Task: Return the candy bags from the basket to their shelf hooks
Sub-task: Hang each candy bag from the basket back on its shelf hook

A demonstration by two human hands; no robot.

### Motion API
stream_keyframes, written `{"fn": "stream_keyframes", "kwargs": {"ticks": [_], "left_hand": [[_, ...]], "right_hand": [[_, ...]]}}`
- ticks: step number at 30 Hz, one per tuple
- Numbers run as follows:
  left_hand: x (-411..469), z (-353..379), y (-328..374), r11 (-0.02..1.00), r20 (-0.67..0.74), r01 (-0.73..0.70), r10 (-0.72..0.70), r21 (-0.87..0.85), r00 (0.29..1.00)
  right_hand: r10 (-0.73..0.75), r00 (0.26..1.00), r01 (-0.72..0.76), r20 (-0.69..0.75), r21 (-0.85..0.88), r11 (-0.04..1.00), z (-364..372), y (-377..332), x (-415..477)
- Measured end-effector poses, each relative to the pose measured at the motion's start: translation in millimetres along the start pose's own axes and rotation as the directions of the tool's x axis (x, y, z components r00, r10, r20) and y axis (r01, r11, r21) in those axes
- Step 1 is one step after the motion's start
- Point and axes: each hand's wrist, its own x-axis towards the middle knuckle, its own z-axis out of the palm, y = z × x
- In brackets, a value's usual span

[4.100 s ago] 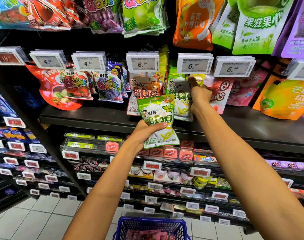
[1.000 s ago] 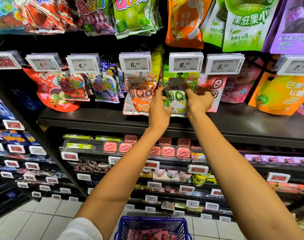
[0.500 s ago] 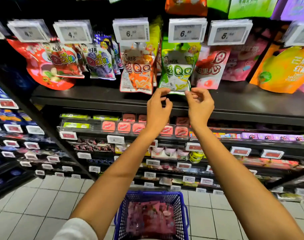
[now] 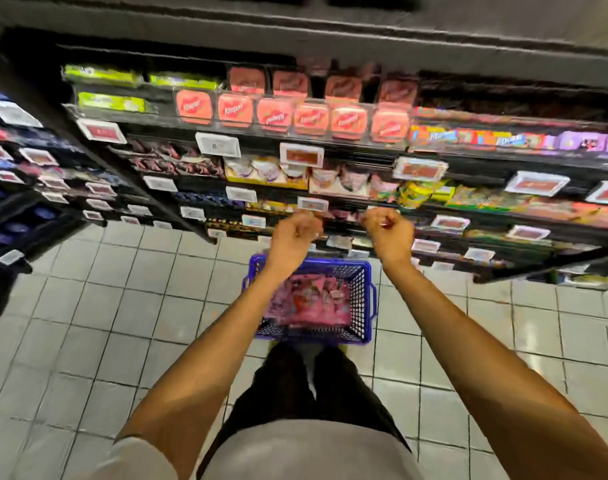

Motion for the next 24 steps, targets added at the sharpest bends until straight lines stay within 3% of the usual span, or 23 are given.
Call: {"fn": "stream_keyframes", "kwargs": {"ticks": [4,9,13,16,24], "left_hand": [[-14,6,-95,0.995,0.010,0.101,-0.101,0.005,0.995],[-23,21,-222,0.944,0.066,0.262,-0.280,0.202,0.958],[-17,40,-322,0.893,0.151,0.298,-0.363,0.337,0.919],[-7,53,-383,0.862,0.163,0.307,-0.399,0.404,0.902],[22,88,-534,0.754,0.025,0.493,-0.557,0.435,0.830]], "right_hand": [[0.184,0.980,-0.177,0.073,-0.096,0.980,16,80,-7],[0.376,0.923,-0.363,0.077,-0.142,0.921,48,180,-23],[0.316,0.947,-0.288,0.060,-0.282,0.915,90,259,-27],[0.381,0.915,-0.320,0.136,-0.333,0.887,116,318,-23],[0.471,0.858,-0.329,0.205,-0.486,0.810,180,462,27]]}}
